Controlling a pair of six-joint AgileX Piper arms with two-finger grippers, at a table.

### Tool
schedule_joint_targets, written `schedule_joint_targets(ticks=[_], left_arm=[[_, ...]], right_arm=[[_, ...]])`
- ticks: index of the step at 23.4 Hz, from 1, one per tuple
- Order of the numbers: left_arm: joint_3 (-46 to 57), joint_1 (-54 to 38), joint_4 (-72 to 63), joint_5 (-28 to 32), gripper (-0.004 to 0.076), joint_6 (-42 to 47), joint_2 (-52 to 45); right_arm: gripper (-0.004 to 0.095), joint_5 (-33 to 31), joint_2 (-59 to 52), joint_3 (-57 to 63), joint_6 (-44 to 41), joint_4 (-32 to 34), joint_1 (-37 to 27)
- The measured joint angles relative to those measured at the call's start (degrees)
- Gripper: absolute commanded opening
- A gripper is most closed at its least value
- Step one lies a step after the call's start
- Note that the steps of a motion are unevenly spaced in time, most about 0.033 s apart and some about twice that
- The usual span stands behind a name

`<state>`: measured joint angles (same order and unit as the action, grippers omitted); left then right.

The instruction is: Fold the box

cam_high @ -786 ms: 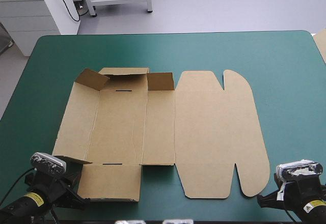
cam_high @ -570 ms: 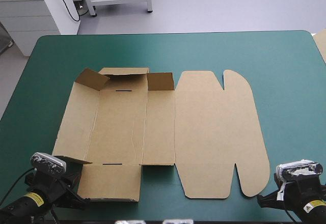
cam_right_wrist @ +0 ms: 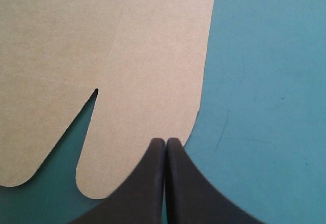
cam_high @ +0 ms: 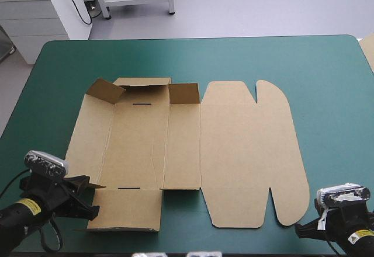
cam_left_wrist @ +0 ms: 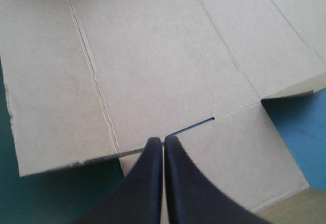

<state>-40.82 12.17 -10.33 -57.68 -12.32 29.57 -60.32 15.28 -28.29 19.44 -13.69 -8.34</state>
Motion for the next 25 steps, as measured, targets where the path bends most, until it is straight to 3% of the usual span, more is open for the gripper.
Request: schedule_joint_targets(ticks=[8, 12, 15, 25], left_arm=[[-8.8, 0.0, 0.6, -0.2, -0.0008, 5.8, 19.8], [-11.8, -0.2, 7.7, 0.7, -0.0008, 9.2, 29.7], [-14.7, -2.8, 7.7, 1.0, -0.0008, 9.7, 33.3], [-20.3, -23.0, -3.7, -1.5, -0.0008, -2.1, 38.9]], right_arm=[[-0.0021, 0.0, 0.0, 0.0, 0.0, 0.0, 0.0], [-0.0021, 0.0, 0.0, 0.0, 0.0, 0.5, 0.0], [-0.0021, 0.0, 0.0, 0.0, 0.0, 0.6, 0.0], [-0.0021, 0.0, 0.0, 0.0, 0.0, 0.7, 0.0]])
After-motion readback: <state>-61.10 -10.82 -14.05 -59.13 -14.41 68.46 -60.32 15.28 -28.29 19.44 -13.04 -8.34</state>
